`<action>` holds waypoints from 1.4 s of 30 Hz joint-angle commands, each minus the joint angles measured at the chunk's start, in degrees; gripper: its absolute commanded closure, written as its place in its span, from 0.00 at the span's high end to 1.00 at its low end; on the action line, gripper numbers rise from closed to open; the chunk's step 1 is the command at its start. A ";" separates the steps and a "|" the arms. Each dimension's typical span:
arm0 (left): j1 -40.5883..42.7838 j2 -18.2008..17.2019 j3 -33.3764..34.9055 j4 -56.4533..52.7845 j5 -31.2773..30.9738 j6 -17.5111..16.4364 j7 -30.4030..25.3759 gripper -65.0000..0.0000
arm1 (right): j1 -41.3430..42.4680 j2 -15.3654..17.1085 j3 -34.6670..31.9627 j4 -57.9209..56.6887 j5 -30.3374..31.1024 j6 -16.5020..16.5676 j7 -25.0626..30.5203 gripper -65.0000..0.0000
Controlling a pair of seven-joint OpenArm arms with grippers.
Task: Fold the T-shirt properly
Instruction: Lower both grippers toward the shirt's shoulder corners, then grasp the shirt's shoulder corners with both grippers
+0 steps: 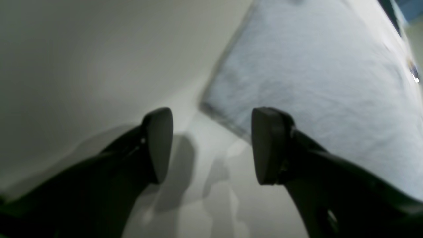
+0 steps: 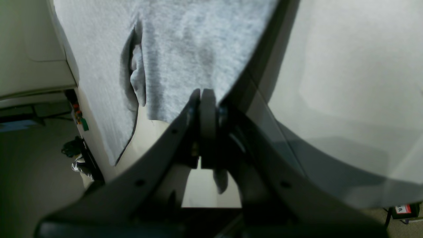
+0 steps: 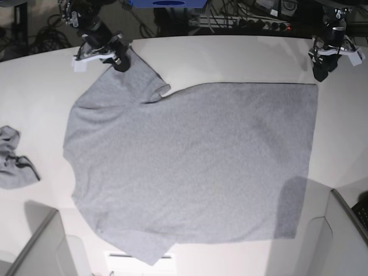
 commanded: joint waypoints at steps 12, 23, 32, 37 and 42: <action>-8.21 -0.52 -4.74 -5.39 -0.51 -0.88 8.57 0.57 | -0.63 0.37 -0.19 0.45 -0.46 -0.80 -0.38 0.00; -14.72 -0.52 -1.66 -9.96 -0.51 -0.88 12.17 0.56 | -0.54 0.37 -0.19 0.45 -0.46 -0.80 -0.38 0.00; -17.00 -0.34 0.53 -11.19 -0.51 -0.88 12.87 0.55 | -0.36 0.37 -0.10 0.71 -0.46 -0.80 -0.38 0.00; -18.23 -0.34 2.64 -11.28 -0.51 -0.88 13.75 0.53 | 0.25 0.37 -0.10 0.53 -0.46 -0.80 -0.38 0.00; -18.50 -0.34 3.08 -14.27 -0.51 -0.88 13.75 0.13 | 0.25 0.37 0.16 0.71 -0.46 -0.80 -0.38 0.00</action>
